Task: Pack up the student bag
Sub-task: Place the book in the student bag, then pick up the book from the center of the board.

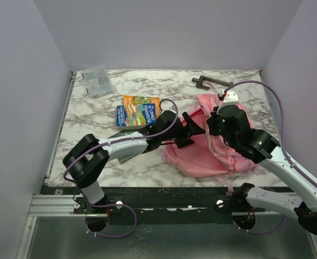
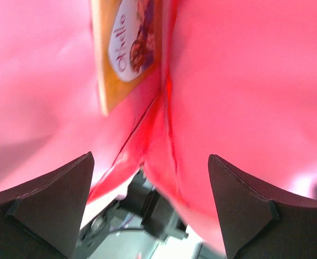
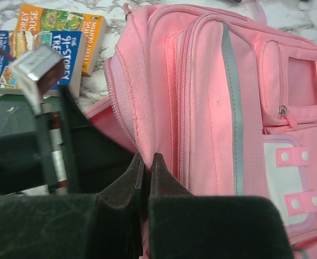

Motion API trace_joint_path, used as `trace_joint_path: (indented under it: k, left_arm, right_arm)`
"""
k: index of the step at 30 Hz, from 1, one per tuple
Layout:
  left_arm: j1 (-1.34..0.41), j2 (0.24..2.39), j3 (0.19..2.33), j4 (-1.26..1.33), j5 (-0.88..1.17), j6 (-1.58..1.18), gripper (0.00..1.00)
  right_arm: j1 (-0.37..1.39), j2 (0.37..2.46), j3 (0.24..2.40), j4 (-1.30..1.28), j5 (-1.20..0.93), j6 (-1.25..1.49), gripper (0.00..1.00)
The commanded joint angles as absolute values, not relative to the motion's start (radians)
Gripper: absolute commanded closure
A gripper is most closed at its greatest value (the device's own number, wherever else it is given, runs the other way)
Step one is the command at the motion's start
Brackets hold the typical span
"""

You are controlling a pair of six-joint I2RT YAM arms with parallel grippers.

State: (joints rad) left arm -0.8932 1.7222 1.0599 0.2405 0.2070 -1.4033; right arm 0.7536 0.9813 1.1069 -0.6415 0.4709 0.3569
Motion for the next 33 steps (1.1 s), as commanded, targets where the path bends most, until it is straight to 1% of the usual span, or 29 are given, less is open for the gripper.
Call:
trace_joint_path:
  k: [1, 5, 6, 9, 12, 13, 14, 16, 18, 19, 20, 22, 26, 28, 32, 33]
  left_arm:
    - [-0.848, 1.512, 0.932, 0.195, 0.243, -1.225, 0.12]
    - [-0.764, 1.273, 0.832, 0.201, 0.297, -0.999, 0.1]
    - [-0.725, 1.208, 0.809, 0.195, 0.324, -0.964, 0.09]
    - [-0.581, 1.067, 0.778, 0.158, 0.443, -0.892, 0.05]
    - [-0.441, 0.99, 0.888, -0.045, 0.554, -0.736, 0.03]
    - [-0.409, 0.979, 0.944, -0.126, 0.574, -0.663, 0.03]
    - [-0.378, 0.976, 1.011, -0.219, 0.581, -0.596, 0.03]
    - [-0.339, 0.971, 1.114, -0.35, 0.566, -0.479, 0.02]
    - [-0.324, 0.965, 1.176, -0.429, 0.513, -0.38, 0.03]
    - [-0.324, 0.958, 1.193, -0.454, 0.476, -0.355, 0.02]
    - [-0.324, 0.947, 1.191, -0.461, 0.442, -0.342, 0.03]
    - [-0.324, 0.914, 1.15, -0.432, 0.416, -0.323, 0.03]
    - [-0.324, 0.868, 1.064, -0.393, 0.374, -0.284, 0.03]
    - [-0.322, 0.857, 1.045, -0.394, 0.378, -0.276, 0.03]
    - [-0.322, 0.833, 1.029, -0.375, 0.395, -0.275, 0.03]
    - [-0.322, 0.829, 1.028, -0.374, 0.401, -0.278, 0.03]
  right_arm:
    - [0.75, 0.959, 1.138, -0.699, 0.643, 0.364, 1.0]
    - [0.75, 0.977, 1.114, -0.789, 0.63, 0.447, 1.0]
    - [0.75, 0.984, 1.1, -0.799, 0.608, 0.475, 0.98]
    - [0.75, 0.994, 1.041, -0.803, 0.533, 0.551, 0.82]
    - [0.75, 1.018, 0.978, -0.774, 0.444, 0.602, 0.6]
    - [0.75, 1.036, 0.971, -0.77, 0.419, 0.612, 0.55]
    - [0.75, 1.054, 0.975, -0.77, 0.394, 0.619, 0.48]
    - [0.75, 1.092, 0.999, -0.761, 0.354, 0.622, 0.37]
    - [0.75, 1.122, 1.027, -0.72, 0.317, 0.621, 0.28]
    - [0.749, 1.142, 1.043, -0.685, 0.298, 0.618, 0.25]
    - [0.75, 1.168, 1.06, -0.653, 0.273, 0.619, 0.22]
    - [0.75, 1.222, 1.077, -0.55, 0.198, 0.637, 0.19]
    - [0.75, 1.374, 1.063, -0.214, 0.011, 0.747, 0.15]
    - [0.748, 1.461, 1.062, -0.075, -0.051, 0.805, 0.1]
    - [0.734, 1.645, 1.12, 0.095, -0.14, 0.867, 0.0]
    - [0.728, 1.69, 1.139, 0.114, -0.147, 0.878, 0.0]
